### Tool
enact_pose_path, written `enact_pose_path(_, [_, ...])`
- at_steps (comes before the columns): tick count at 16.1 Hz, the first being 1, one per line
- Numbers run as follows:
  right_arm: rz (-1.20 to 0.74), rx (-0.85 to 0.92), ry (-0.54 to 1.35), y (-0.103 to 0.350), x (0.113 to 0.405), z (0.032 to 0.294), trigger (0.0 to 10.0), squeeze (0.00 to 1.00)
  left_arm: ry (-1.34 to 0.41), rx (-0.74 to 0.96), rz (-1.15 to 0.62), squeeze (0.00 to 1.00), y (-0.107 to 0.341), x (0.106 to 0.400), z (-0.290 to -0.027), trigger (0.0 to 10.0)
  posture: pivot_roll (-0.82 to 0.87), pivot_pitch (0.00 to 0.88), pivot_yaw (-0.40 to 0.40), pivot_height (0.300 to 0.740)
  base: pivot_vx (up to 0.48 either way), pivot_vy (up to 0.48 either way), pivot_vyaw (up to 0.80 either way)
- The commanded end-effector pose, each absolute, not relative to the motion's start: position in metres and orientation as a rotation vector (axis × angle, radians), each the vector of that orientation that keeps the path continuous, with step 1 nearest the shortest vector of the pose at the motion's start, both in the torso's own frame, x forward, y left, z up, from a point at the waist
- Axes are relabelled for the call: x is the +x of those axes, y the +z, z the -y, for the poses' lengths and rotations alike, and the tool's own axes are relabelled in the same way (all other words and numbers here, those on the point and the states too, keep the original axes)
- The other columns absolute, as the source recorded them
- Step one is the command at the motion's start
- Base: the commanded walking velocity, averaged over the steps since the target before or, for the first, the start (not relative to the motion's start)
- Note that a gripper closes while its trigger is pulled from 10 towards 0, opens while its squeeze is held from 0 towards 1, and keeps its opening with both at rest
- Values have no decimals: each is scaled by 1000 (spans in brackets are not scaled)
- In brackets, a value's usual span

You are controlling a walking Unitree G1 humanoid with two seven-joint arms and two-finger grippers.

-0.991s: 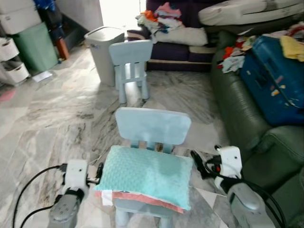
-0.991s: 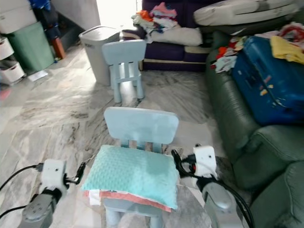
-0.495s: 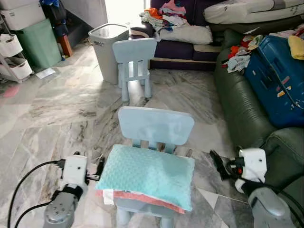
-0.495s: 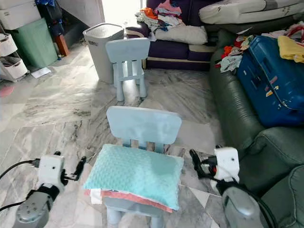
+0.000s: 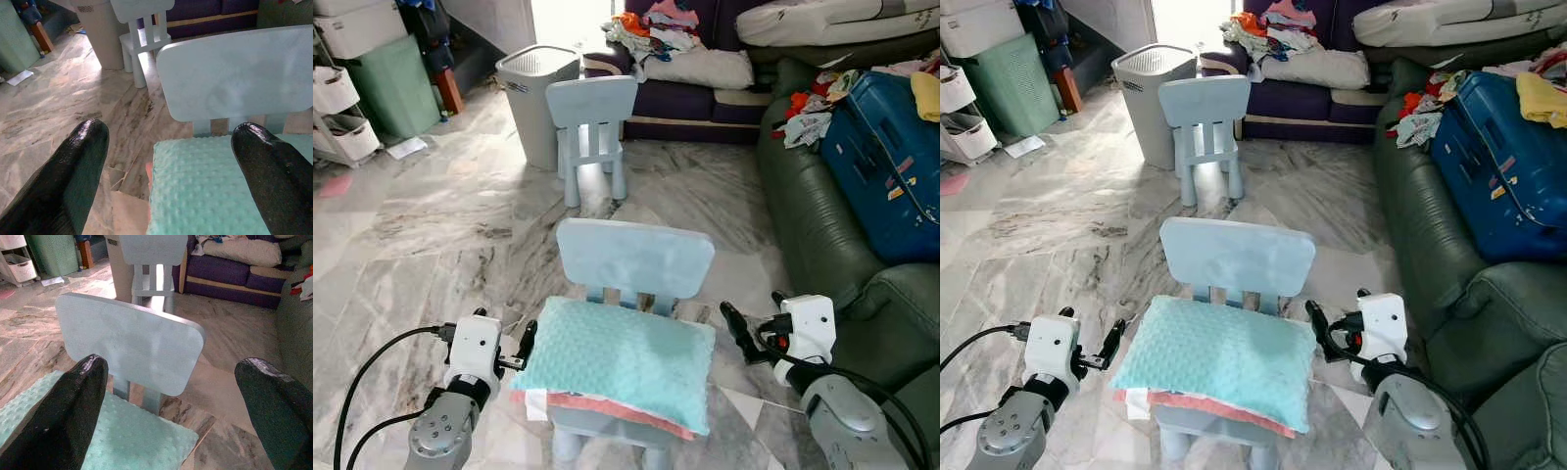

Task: Move the pillow to the sofa

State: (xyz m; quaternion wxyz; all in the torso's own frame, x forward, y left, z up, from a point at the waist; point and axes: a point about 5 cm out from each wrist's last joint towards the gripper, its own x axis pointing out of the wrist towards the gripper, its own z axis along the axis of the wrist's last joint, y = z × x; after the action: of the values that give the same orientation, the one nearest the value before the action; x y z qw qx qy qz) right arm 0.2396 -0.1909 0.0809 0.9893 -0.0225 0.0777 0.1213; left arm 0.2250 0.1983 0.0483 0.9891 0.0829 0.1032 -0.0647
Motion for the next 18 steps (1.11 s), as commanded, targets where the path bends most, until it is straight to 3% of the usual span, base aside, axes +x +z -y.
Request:
enact_pose_path(1, [-134,-41,265,88,240,187,10000,0,-132,179,-207,0,51,225,-199,10000,-124,40,0,740,0,0,0])
enact_pose_path(7, [-155,-53,294,85,237,183,10000,0,-139,177,-217,0,47,224,-196,10000,-127,43,-8,740,0,0,0])
enact_pose_path(18, [-155,-53,315,85,240,178,10000,0,-130,193,-207,0,49,228,-198,10000,-121,41,-11,640,0,0,0])
